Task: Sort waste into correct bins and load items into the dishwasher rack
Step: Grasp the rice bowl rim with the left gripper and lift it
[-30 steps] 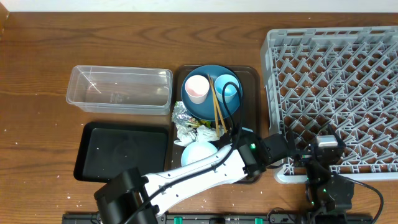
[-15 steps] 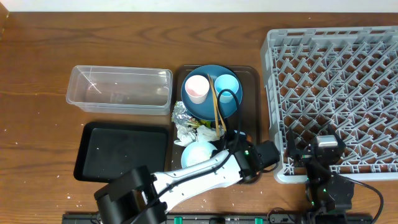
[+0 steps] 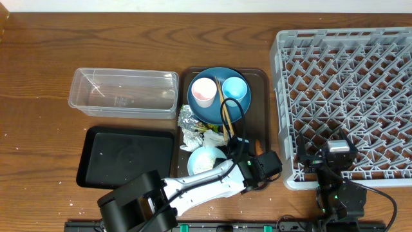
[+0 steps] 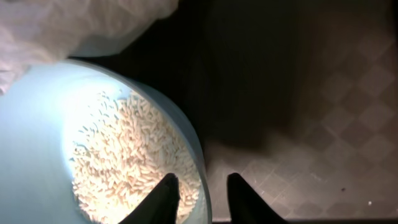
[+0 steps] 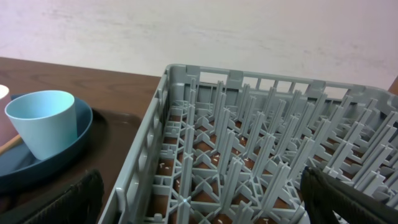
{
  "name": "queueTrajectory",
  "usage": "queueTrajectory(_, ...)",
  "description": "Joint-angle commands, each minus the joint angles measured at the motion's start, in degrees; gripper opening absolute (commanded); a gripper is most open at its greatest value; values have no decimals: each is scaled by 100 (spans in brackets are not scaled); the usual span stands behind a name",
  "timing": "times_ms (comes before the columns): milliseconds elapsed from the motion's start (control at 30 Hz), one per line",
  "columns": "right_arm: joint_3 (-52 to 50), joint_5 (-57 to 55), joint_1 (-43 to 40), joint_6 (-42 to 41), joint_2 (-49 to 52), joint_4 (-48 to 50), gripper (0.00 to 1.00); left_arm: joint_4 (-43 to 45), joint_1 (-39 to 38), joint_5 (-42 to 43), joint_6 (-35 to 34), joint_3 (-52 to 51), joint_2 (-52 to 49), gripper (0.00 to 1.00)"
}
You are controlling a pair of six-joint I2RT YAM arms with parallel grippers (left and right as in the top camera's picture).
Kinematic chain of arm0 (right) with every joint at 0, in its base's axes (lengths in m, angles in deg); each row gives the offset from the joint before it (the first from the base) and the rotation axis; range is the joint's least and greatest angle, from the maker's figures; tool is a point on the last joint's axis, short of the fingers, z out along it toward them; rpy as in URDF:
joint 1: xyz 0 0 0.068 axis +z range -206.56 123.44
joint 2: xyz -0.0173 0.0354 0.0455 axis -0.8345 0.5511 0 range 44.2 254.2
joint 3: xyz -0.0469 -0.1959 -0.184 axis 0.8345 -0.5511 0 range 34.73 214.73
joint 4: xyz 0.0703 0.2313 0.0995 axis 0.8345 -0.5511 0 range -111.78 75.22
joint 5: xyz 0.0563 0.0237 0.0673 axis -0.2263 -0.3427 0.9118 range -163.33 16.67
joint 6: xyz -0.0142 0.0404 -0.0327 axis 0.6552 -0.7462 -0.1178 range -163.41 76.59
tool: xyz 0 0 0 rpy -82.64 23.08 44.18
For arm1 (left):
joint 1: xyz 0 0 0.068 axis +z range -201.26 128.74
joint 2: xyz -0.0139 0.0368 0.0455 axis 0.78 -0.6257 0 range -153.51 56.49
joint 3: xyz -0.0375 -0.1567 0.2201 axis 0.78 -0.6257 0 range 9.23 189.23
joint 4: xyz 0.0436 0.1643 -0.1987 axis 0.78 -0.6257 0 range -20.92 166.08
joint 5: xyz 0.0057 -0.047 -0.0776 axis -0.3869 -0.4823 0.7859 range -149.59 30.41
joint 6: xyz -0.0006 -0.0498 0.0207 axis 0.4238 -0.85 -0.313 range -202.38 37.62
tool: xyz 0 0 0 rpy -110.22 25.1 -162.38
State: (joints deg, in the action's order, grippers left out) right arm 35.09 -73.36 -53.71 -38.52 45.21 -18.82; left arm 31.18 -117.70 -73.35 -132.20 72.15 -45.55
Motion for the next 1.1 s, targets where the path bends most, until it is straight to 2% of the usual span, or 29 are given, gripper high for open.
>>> queueTrajectory(0,-4,-59,-63,35,-15,-24,99,20,13,-201,-50,-24,-87,25)
queueTrajectory(333,-4,-59,-63,35,-15,-24,99,46,9,-195,-157,-81,-90,24)
queueTrajectory(400,-4,-59,-63,35,-15,-24,99,44,9,-195,-155,-92,-90,14)
queueTrajectory(533,-4,-59,-63,35,-15,-24,99,50,9,-197,-155,-94,-90,8)
queueTrajectory(967,-4,-59,-63,33,-15,-24,99,-365,20,-243,-55,-4,162,6)
queueTrajectory(1067,-4,-59,-63,35,-15,-24,99,-476,20,-240,400,7,398,6)
